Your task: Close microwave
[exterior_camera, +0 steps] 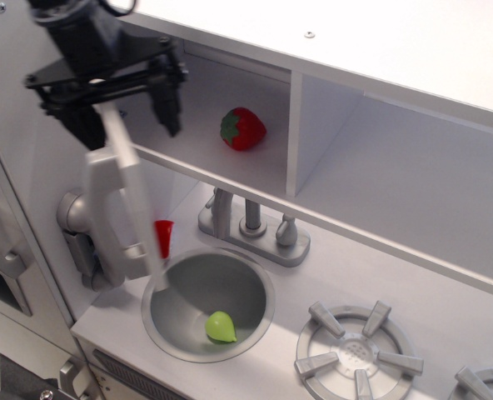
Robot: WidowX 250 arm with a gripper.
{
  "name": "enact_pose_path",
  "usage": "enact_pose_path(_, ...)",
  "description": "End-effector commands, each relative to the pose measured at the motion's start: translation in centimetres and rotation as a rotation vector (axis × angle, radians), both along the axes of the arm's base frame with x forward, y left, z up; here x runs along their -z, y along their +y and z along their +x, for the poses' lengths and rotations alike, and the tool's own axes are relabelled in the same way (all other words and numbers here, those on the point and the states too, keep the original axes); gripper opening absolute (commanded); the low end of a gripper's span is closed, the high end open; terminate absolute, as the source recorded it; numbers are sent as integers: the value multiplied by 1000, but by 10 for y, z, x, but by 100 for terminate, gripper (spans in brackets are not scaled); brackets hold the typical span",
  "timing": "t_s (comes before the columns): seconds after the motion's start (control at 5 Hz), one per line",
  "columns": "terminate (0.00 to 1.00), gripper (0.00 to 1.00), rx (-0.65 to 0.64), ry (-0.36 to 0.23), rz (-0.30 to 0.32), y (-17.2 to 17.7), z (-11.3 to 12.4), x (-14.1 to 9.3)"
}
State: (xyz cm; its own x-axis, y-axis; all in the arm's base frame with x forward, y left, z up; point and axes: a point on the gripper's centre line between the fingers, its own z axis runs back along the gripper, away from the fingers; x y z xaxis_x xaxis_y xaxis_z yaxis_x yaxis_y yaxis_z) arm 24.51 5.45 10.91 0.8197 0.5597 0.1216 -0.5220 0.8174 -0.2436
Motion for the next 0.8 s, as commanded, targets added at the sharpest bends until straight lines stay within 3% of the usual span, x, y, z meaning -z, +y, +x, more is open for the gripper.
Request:
enact_pose_path(0.0,0,100,31,-113,-130,-36,14,-67)
enact_pose_path(0.2,0,100,98,-123,-198,-47,-5,-91)
enact_pose_path(0.6,0,100,155,-57,-56,-1,-50,-48)
